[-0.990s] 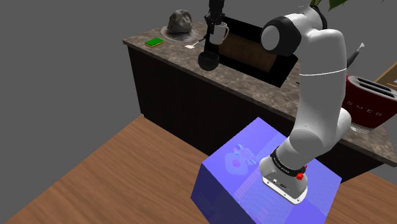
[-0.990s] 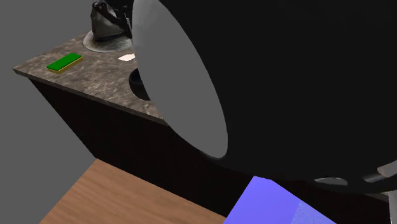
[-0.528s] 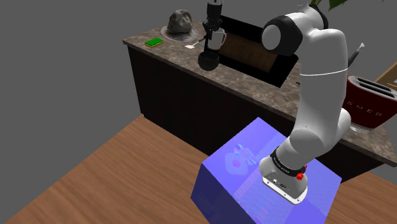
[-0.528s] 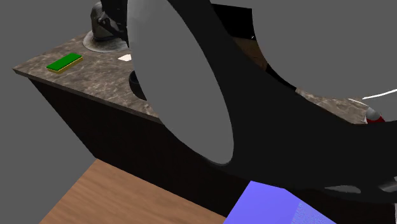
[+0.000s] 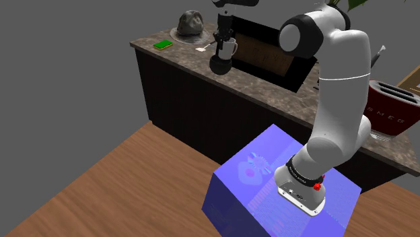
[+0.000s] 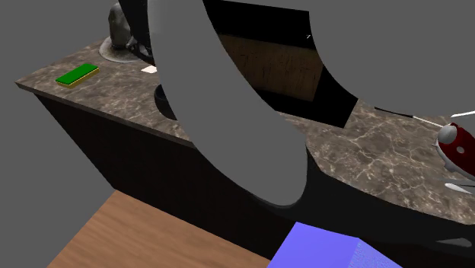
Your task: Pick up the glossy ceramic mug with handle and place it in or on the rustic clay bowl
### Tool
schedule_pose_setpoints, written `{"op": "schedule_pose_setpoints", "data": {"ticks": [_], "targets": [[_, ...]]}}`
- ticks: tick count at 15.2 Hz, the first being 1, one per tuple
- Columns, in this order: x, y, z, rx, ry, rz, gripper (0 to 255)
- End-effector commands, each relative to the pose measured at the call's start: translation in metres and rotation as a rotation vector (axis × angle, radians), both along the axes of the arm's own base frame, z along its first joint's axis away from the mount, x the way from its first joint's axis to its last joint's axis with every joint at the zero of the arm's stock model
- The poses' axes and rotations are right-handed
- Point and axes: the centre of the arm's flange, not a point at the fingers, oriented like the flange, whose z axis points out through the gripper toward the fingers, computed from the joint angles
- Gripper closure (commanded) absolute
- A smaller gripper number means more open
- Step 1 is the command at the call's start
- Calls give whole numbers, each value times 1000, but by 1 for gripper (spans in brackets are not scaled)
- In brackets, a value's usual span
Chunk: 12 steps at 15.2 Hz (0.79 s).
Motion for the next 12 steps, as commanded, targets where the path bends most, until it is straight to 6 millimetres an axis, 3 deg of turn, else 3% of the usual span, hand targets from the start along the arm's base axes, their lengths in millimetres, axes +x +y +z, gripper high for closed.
{"op": "schedule_pose_setpoints", "data": {"ticks": [1, 9, 10, 12], "targets": [[0, 1, -10, 0, -1, 0, 255], [0, 1, -14, 0, -1, 0, 255], [0, 1, -14, 0, -1, 0, 0], [0, 1, -14, 0, -1, 0, 0]]}}
